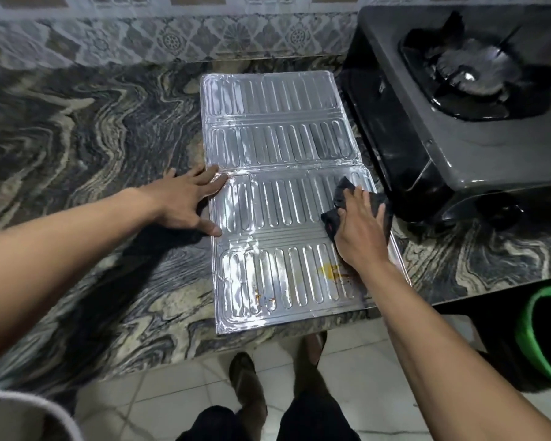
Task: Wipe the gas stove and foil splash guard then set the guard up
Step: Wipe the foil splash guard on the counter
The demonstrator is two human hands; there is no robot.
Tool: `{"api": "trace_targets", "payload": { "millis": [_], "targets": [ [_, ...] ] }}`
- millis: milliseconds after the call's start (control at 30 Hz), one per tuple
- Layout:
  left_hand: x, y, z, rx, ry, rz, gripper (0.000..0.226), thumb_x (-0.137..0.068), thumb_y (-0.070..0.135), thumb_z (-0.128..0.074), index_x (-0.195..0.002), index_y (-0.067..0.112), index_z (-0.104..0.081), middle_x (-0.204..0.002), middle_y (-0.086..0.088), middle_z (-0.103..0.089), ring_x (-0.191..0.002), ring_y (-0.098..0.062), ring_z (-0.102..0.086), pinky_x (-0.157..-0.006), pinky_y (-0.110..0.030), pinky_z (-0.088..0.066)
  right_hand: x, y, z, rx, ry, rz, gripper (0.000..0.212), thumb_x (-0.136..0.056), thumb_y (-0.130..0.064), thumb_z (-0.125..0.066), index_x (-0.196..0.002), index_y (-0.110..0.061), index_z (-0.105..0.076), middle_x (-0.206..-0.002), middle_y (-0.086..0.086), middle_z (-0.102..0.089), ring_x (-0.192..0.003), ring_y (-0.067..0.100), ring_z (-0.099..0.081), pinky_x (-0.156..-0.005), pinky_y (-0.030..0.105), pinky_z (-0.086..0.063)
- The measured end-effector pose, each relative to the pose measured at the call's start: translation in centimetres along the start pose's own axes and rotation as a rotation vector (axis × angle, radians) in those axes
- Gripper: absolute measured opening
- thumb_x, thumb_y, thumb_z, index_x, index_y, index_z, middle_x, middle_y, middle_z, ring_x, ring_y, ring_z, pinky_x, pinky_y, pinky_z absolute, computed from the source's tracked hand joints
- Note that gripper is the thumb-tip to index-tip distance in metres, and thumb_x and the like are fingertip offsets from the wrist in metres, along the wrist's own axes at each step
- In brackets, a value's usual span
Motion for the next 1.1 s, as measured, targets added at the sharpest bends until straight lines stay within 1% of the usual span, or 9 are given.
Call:
{"api": "trace_targets", "payload": {
  "millis": [100, 300, 400, 500, 600, 767, 833, 967, 1100],
  "targets": [
    [-0.1, -0.3, -0.1, 0.014, 0.001, -0.015, 0.128, -0.053, 0.097, -0.039, -0.152, 0.039, 0.017, -0.151, 0.015, 0.031, -0.15, -0.015, 0.017, -0.119, -0.06, -0.001, 0.6, -3.3, -0.8, 0.021, -0.031, 0.077, 0.058, -0.099, -0.01, -0.04, -0.154, -0.009, -0.02, -0.164, 0.013, -0.012, -0.152, 0.024, -0.002, -0.121, 0.052, 0.003],
    [0.0, -0.2, 0.1, 0.035, -0.012, -0.012, 0.124, -0.061, 0.089, -0.051, -0.153, 0.038, 0.015, -0.149, 0.016, 0.032, -0.15, -0.015, 0.018, -0.119, -0.061, -0.001, 6.1, -11.1, -2.0, -0.028, -0.191, 0.496, 0.064, -0.096, -0.016, -0.048, -0.154, -0.011, -0.02, -0.164, 0.008, -0.016, -0.152, 0.02, -0.007, -0.122, 0.048, 0.003],
    [0.0, -0.1, 0.3, 0.031, -0.011, -0.014, 0.122, -0.064, 0.086, -0.054, -0.153, 0.038, 0.016, -0.152, 0.015, 0.032, -0.15, -0.015, 0.018, -0.118, -0.062, -0.001, 9.7, -12.1, -2.9, -0.021, -0.29, 0.663, 0.068, -0.093, -0.016, -0.05, -0.155, -0.013, -0.021, -0.164, 0.006, -0.015, -0.152, 0.018, -0.007, -0.123, 0.047, 0.0],
    [0.1, 0.0, 0.3, 0.039, -0.008, -0.008, 0.122, -0.066, 0.083, -0.057, -0.153, 0.036, 0.015, -0.158, 0.012, 0.028, -0.15, -0.015, 0.019, -0.118, -0.063, 0.0, 10.9, -10.9, -3.7, -0.004, -0.32, 0.734, 0.066, -0.096, -0.021, -0.049, -0.156, -0.016, -0.021, -0.164, 0.004, -0.014, -0.152, 0.016, -0.008, -0.123, 0.042, 0.002],
    [0.1, 0.2, 0.2, 0.059, -0.004, 0.0, 0.121, -0.068, 0.079, -0.06, -0.154, 0.035, 0.014, -0.16, 0.01, 0.025, -0.15, -0.015, 0.018, -0.118, -0.061, 0.001, 10.0, -9.1, -3.2, -0.04, -0.288, 0.667, 0.067, -0.095, -0.016, -0.049, -0.156, -0.02, -0.022, -0.165, 0.0, -0.013, -0.151, 0.012, -0.006, -0.123, 0.041, 0.002],
    [0.1, 0.3, 0.1, 0.059, 0.002, 0.021, 0.122, -0.067, 0.079, -0.059, -0.155, 0.033, 0.013, -0.162, 0.007, 0.024, -0.151, -0.016, 0.017, -0.117, -0.059, 0.002, 7.3, -3.4, -0.8, -0.11, -0.169, 0.34, 0.06, -0.099, -0.018, -0.044, -0.155, -0.026, -0.023, -0.163, -0.008, -0.009, -0.149, 0.005, 0.001, -0.122, 0.04, 0.009],
    [0.0, 0.2, 0.1, 0.053, 0.009, 0.027, 0.121, -0.069, 0.078, -0.06, -0.154, 0.034, 0.013, -0.162, 0.007, 0.023, -0.151, -0.016, 0.017, -0.118, -0.058, 0.001, 6.6, -0.6, 0.2, -0.117, -0.112, 0.252, 0.054, -0.103, -0.018, -0.039, -0.154, -0.023, -0.025, -0.163, -0.006, -0.012, -0.148, 0.004, 0.0, -0.122, 0.039, 0.008],
    [-0.1, 0.2, 0.0, 0.04, 0.013, 0.029, 0.122, -0.067, 0.081, -0.057, -0.154, 0.034, 0.013, -0.163, 0.006, 0.022, -0.151, -0.017, 0.015, -0.118, -0.057, -0.002, 6.5, 3.0, 1.5, -0.062, -0.015, 0.073, 0.049, -0.105, -0.019, -0.032, -0.153, -0.013, -0.026, -0.163, 0.007, -0.019, -0.151, 0.013, -0.007, -0.123, 0.044, 0.002],
    [0.0, 0.4, 0.1, 0.032, 0.009, 0.037, 0.122, -0.067, 0.08, -0.058, -0.155, 0.033, 0.013, -0.163, 0.005, 0.022, -0.151, -0.017, 0.015, -0.118, -0.058, -0.002, 8.4, 0.9, 0.4, -0.035, 0.084, -0.112, 0.051, -0.103, -0.015, -0.033, -0.153, -0.008, -0.024, -0.162, 0.012, -0.018, -0.152, 0.021, -0.007, -0.123, 0.046, 0.003]
  ]
}}
Point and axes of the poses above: each hand's wrist, its own x-axis away from the middle knuckle, its own z-axis out of the back of the hand, y = z × x, the point moved 1 cm from there along -x, towards the middle knuckle
